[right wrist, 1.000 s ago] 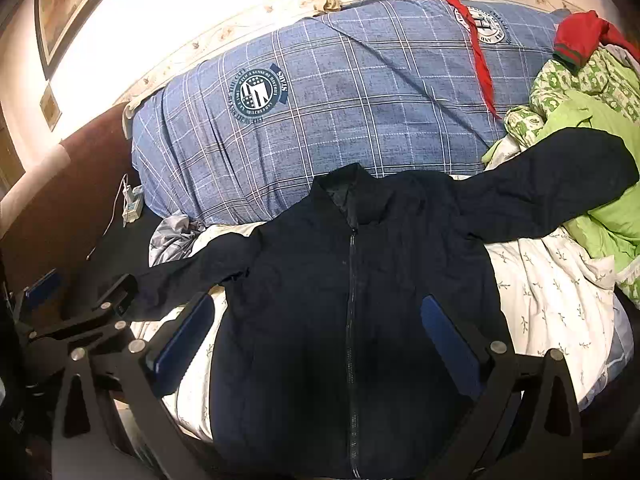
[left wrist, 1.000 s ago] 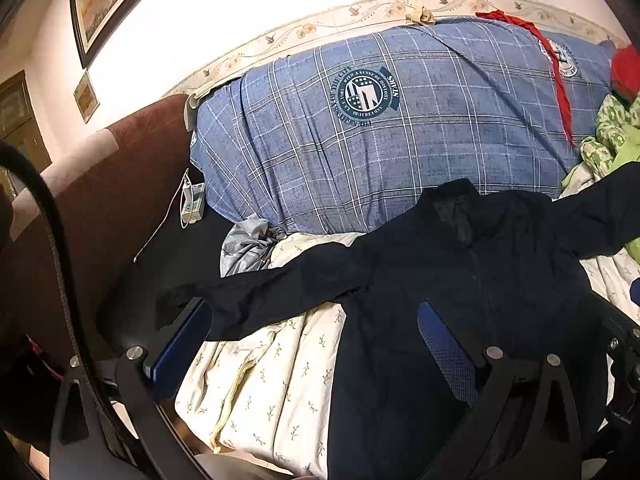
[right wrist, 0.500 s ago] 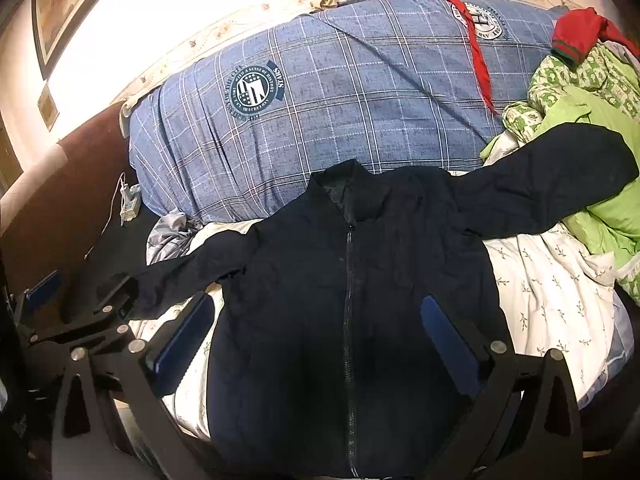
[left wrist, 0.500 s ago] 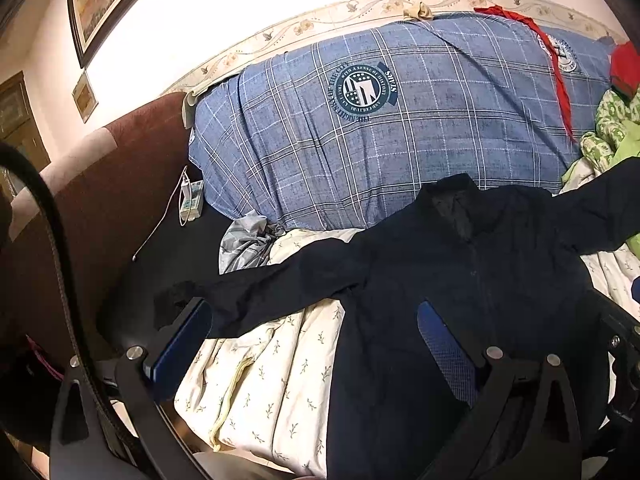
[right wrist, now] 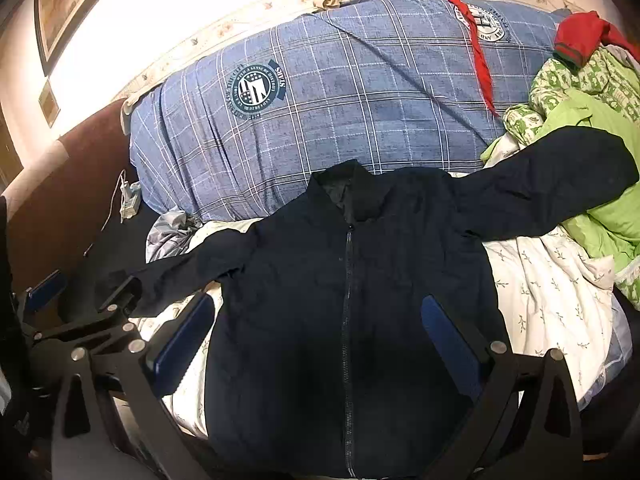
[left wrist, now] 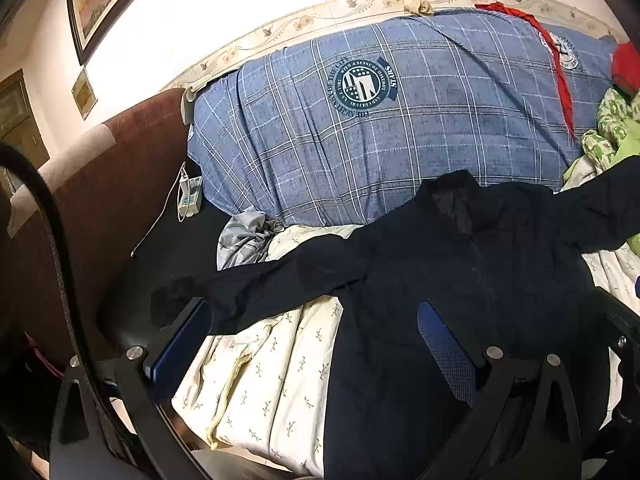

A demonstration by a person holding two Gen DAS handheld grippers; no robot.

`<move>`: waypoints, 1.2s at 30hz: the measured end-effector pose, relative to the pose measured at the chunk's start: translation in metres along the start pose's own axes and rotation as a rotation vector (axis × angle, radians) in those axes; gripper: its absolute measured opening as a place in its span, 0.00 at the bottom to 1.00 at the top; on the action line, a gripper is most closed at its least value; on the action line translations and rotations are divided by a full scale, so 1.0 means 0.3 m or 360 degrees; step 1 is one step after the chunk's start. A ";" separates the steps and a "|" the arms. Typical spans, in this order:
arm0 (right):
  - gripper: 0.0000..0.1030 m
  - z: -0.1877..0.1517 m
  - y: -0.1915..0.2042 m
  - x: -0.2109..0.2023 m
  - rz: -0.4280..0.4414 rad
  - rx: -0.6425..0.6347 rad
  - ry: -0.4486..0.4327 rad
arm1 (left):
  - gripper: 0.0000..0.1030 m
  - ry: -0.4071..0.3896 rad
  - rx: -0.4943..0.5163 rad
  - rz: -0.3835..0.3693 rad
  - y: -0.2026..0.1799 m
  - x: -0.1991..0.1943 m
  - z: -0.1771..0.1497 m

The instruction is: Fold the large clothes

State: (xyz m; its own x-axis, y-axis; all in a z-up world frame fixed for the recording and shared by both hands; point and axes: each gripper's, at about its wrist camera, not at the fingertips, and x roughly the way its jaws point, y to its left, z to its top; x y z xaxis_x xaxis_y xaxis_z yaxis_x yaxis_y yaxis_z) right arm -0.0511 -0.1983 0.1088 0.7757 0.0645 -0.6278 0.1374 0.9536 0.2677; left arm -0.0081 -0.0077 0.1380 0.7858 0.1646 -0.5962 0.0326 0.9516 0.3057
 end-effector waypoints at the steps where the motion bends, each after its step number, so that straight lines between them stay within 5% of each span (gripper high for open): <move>1: 1.00 0.000 0.000 0.000 0.0000 -0.0001 0.0000 | 1.00 0.0004 0.0002 0.0003 -0.002 0.003 -0.001; 36: 1.00 -0.005 0.019 0.056 -0.0060 -0.0030 0.0049 | 1.00 0.0115 -0.0048 -0.0068 -0.003 0.150 -0.051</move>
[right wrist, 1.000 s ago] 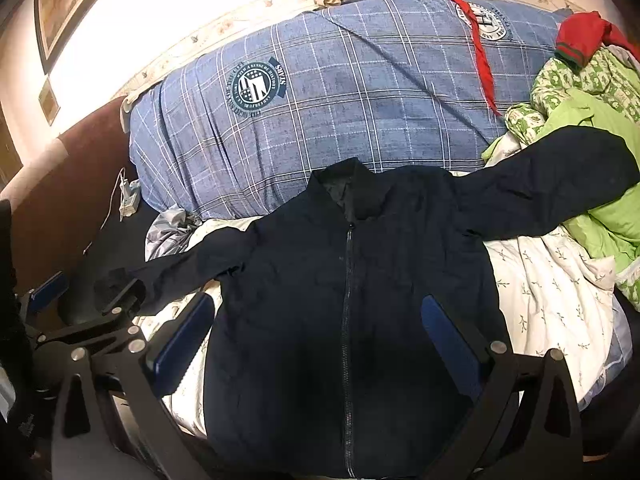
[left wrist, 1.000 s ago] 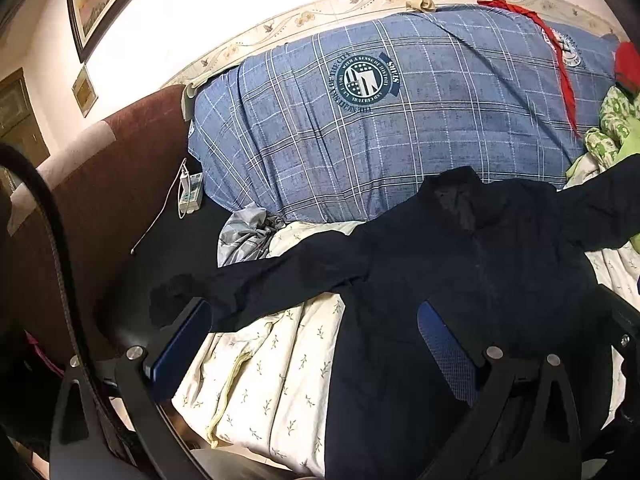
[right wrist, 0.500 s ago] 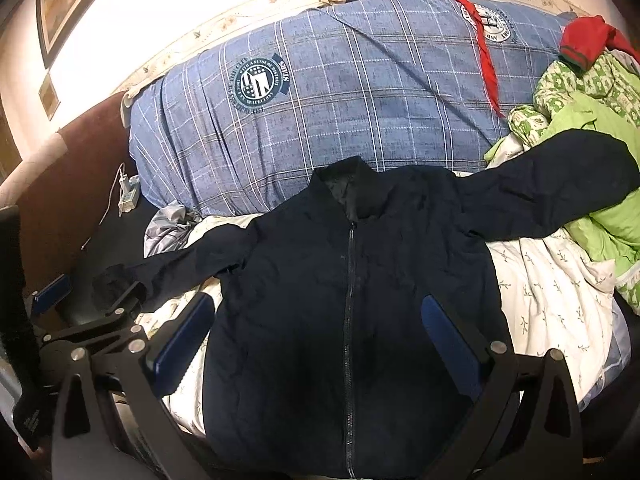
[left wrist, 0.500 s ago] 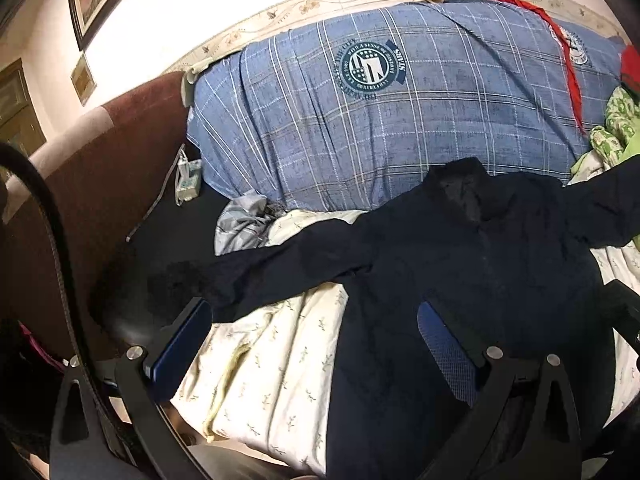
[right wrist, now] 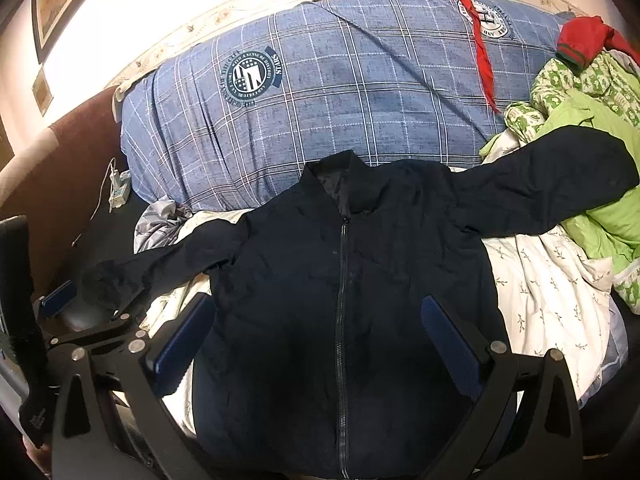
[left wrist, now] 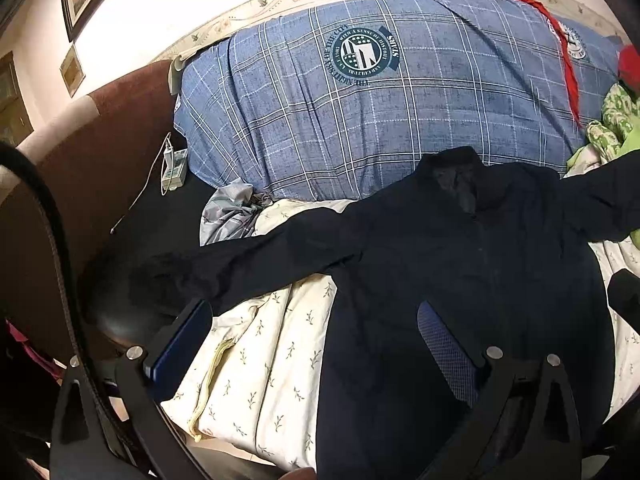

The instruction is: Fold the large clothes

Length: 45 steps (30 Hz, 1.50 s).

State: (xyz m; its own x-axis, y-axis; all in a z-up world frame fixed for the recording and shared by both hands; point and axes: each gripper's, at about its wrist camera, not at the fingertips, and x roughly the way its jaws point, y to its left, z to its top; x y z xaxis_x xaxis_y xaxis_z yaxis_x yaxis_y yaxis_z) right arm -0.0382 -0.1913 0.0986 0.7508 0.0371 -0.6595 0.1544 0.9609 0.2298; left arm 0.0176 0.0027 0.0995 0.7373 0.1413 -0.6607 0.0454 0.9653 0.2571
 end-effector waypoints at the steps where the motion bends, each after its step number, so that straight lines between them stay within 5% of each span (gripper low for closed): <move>1: 1.00 -0.001 0.001 -0.002 0.0000 -0.0003 -0.0001 | 1.00 -0.0001 -0.0005 0.0000 0.002 0.000 -0.002; 29: 1.00 0.056 -0.084 0.102 -0.0074 0.0030 0.0018 | 0.99 -0.0004 0.0002 -0.0103 -0.097 0.119 0.083; 40: 0.99 0.110 -0.221 0.192 -0.0097 0.0087 0.0020 | 0.98 0.0066 0.0020 -0.0220 -0.263 0.195 0.157; 45: 0.91 0.138 -0.310 0.225 -0.0109 0.0128 0.0023 | 0.98 0.0124 0.0047 -0.0318 -0.377 0.237 0.175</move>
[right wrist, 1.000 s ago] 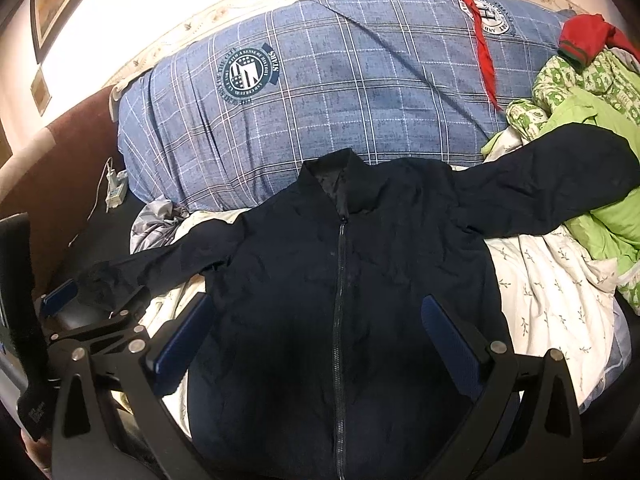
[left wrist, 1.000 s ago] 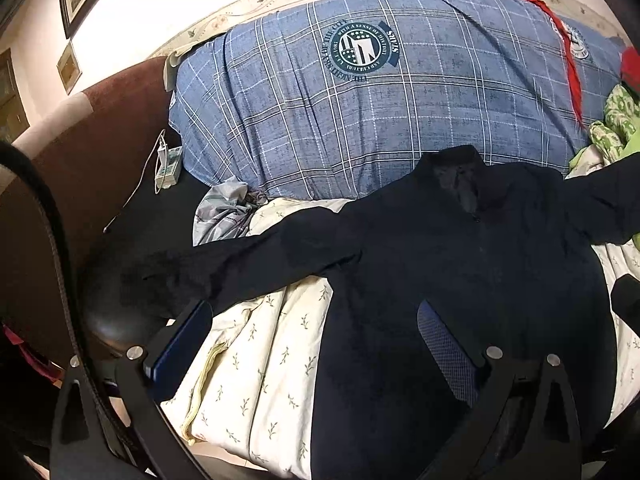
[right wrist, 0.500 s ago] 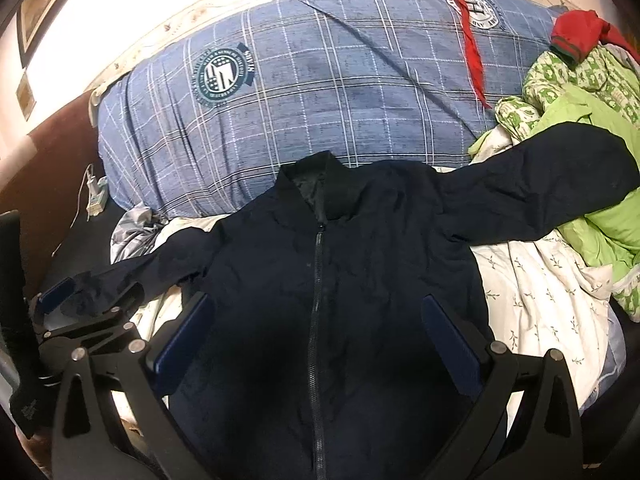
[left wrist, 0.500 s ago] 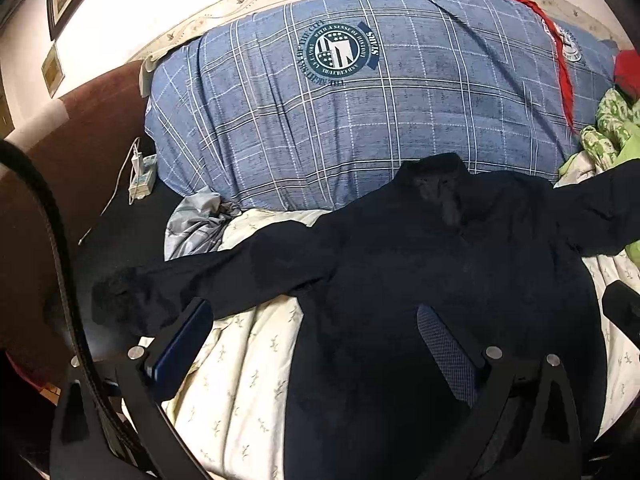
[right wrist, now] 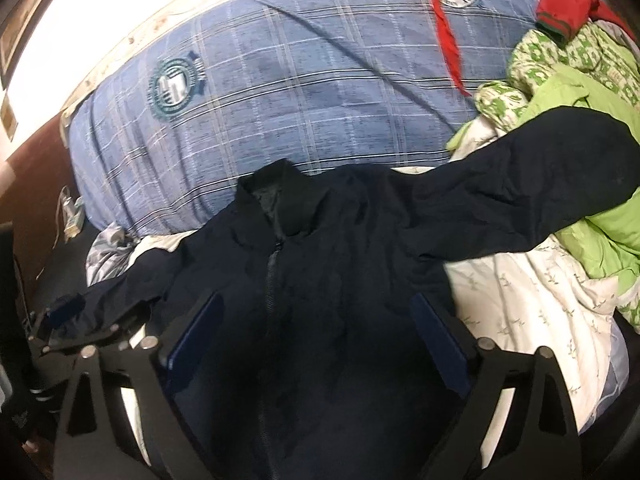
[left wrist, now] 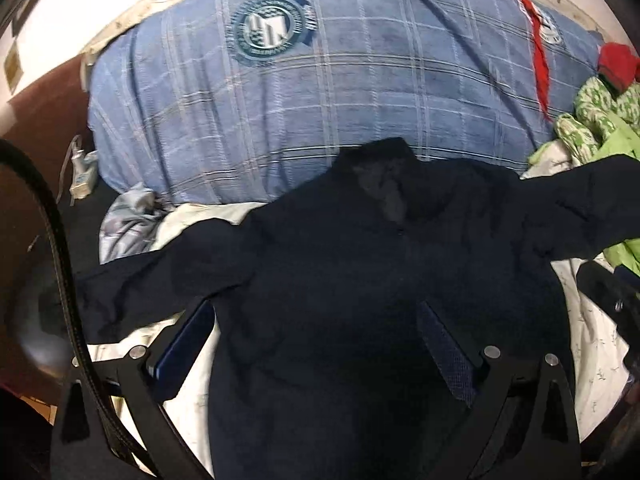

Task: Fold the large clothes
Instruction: 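Grasp the jacket sleeve cuff with the right gripper and lift it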

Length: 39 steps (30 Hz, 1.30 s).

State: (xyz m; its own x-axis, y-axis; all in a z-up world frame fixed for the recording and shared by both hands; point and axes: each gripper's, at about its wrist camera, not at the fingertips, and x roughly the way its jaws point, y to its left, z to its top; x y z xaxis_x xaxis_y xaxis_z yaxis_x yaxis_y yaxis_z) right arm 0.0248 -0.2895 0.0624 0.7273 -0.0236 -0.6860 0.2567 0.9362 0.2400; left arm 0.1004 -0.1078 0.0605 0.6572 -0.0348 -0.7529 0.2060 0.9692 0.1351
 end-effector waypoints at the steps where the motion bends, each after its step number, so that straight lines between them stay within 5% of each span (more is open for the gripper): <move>1: 0.90 0.009 -0.025 0.005 0.0003 0.0015 -0.0008 | 0.98 0.0003 0.0004 -0.0017 -0.023 0.012 0.006; 7: 0.81 0.065 -0.166 0.033 -0.0051 0.0080 -0.0032 | 0.97 0.0027 0.0092 -0.0183 -0.179 0.056 0.047; 25: 0.81 0.190 -0.510 0.139 -0.0222 0.0267 -0.0071 | 0.95 0.0035 0.0177 -0.0351 -0.473 0.210 0.195; 39: 0.74 0.187 -1.011 0.116 -0.0518 0.0809 -0.0178 | 0.91 0.0116 0.0252 -0.0497 -0.701 0.311 0.135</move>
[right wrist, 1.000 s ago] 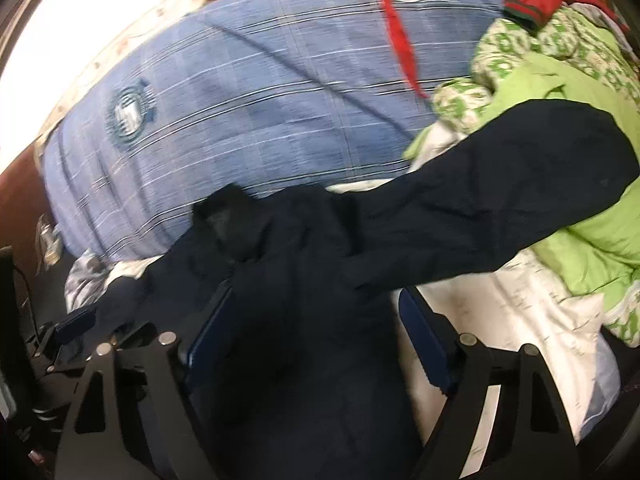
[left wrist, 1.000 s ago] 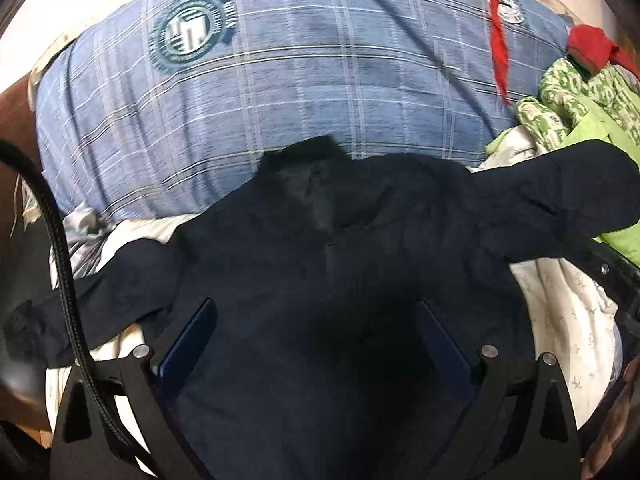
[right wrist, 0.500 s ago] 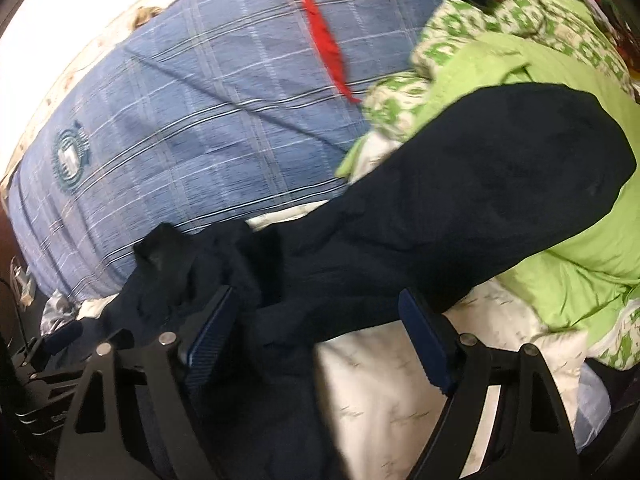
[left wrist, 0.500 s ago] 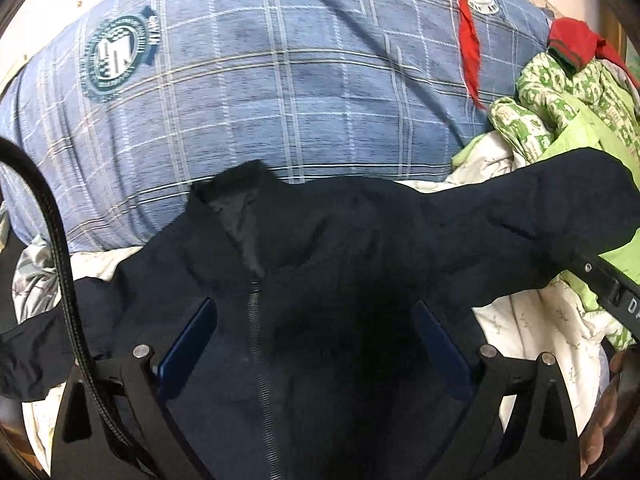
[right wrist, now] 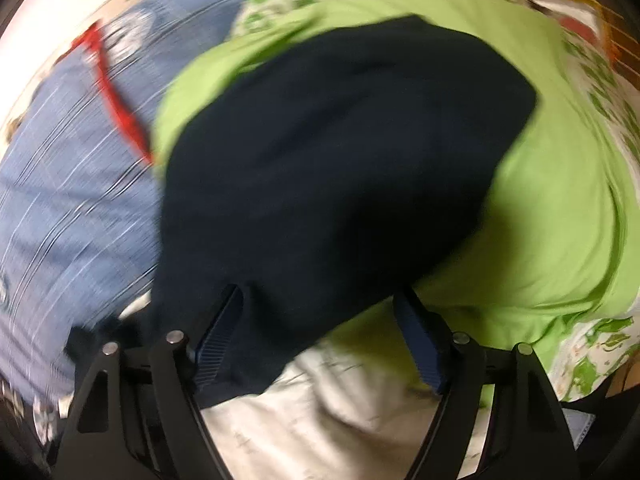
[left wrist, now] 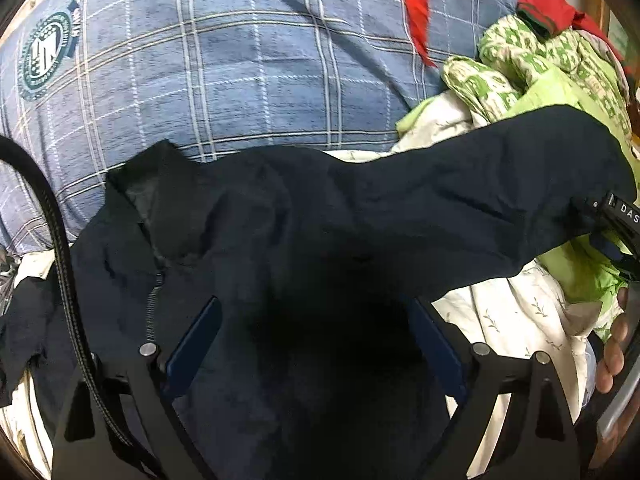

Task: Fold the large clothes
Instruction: 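Grasp the jacket sleeve cuff with the right gripper and lift it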

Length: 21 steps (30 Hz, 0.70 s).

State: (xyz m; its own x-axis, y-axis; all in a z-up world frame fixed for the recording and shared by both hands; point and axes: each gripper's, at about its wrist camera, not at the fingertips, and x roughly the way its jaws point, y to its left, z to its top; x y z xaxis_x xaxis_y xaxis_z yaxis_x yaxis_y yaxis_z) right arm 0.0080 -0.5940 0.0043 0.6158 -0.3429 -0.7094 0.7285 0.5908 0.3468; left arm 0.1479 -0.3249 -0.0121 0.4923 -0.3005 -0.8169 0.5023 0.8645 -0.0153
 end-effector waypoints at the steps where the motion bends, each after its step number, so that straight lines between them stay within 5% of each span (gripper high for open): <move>1: 0.70 0.005 -0.014 0.008 0.0005 0.0027 -0.0003 | 0.91 0.0006 0.0005 -0.0011 -0.008 0.007 0.001; 21: 0.68 0.094 -0.106 -0.019 0.0089 0.0322 -0.0147 | 0.84 0.0043 -0.0013 -0.0079 0.007 0.028 -0.019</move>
State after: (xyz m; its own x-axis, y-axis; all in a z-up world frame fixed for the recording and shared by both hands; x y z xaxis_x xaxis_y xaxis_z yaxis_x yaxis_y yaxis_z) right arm -0.0102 -0.6313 0.0146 0.6747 -0.3847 -0.6299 0.7323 0.4554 0.5063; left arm 0.1491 -0.3233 -0.0222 0.4478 -0.3320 -0.8302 0.5199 0.8521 -0.0604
